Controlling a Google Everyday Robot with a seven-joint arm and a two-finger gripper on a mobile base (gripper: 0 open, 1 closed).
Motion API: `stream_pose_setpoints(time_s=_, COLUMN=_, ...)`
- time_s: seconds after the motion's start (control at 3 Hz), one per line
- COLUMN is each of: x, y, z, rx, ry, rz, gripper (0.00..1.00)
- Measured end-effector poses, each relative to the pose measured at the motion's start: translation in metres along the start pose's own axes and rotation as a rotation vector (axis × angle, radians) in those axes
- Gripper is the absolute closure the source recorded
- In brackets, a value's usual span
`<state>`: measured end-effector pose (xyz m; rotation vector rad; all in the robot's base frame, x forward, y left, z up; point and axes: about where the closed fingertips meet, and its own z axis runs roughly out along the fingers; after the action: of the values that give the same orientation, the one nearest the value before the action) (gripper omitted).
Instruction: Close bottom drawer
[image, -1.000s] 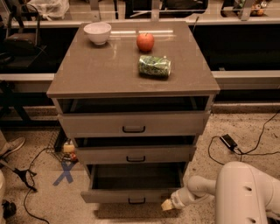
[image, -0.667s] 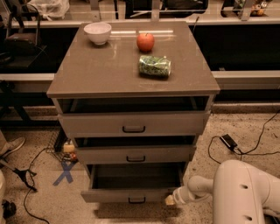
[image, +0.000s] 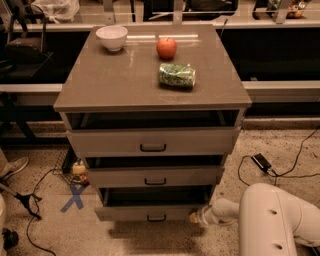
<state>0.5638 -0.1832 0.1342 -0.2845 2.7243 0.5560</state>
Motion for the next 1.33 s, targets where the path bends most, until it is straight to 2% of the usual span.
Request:
stream_pose_setpoints(time_s=0.33, x=-0.017, y=-0.005, z=0.003, rx=0.015, ry=-0.049, rz=0.004, gripper=1.00)
stream_pose_setpoints(time_s=1.0, x=-0.069, y=-0.008, z=0.012, rx=0.003, ry=-0.176, rz=0.003, gripper=1.00)
stream_pose_setpoints(time_s=1.33, x=-0.073, y=-0.010, z=0.008, rx=0.007, ry=-0.206, rz=0.005, gripper=1.00)
